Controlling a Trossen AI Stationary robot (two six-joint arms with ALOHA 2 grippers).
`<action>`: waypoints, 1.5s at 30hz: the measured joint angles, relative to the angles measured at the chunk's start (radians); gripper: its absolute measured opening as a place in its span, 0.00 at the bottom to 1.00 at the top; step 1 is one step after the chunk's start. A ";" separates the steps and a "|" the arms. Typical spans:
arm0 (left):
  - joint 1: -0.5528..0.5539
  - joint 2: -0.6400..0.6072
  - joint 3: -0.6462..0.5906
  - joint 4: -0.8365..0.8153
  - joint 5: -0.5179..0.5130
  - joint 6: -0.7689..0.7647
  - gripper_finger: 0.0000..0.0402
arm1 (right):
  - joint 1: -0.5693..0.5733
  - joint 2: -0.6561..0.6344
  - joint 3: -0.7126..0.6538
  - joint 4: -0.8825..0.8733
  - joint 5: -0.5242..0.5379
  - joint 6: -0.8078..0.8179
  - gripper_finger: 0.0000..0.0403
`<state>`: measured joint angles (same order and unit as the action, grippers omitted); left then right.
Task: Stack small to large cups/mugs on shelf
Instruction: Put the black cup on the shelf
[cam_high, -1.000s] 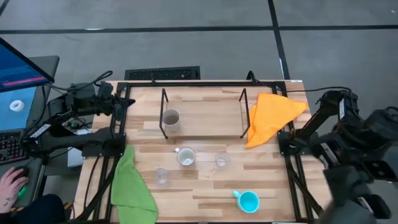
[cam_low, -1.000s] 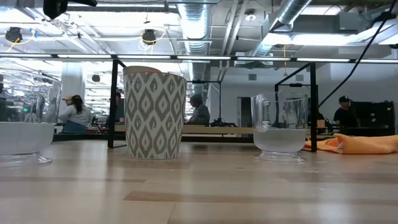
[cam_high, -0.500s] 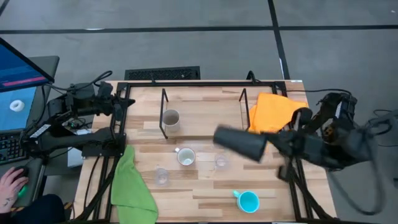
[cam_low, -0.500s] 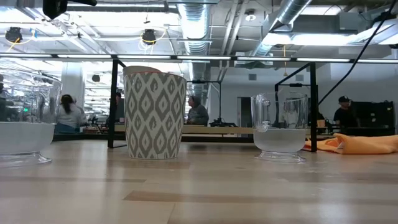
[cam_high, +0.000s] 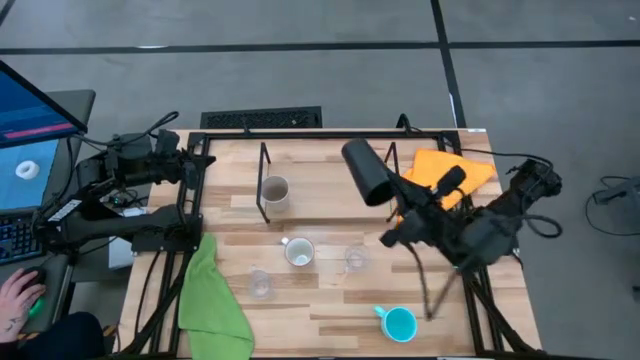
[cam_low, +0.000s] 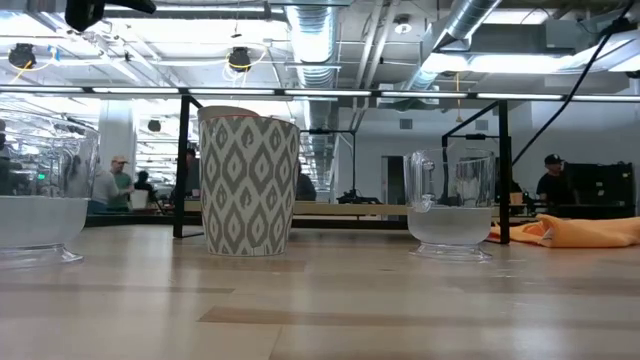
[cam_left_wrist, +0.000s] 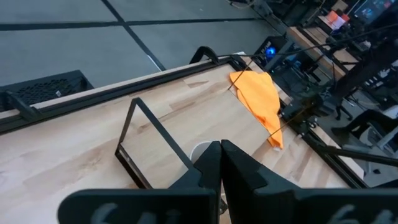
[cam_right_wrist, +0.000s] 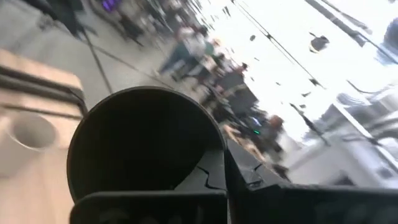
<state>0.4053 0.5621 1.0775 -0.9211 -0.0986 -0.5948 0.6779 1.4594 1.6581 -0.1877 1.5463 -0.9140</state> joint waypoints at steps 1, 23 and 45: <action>0.000 0.000 0.000 0.000 -0.001 -0.006 0.00 | -0.011 0.007 0.000 -0.002 -0.002 -0.002 0.01; 0.000 0.000 0.000 0.000 0.035 -0.112 0.00 | -0.273 0.035 0.232 0.233 -0.025 -0.039 0.02; 0.000 0.000 0.000 -0.001 0.111 -0.016 0.00 | -0.834 0.134 0.428 -0.559 -1.355 1.034 0.01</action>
<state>0.4051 0.5621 1.0775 -0.9218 0.0128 -0.6106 -0.1558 1.5938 2.0861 -0.7469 0.1918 0.1205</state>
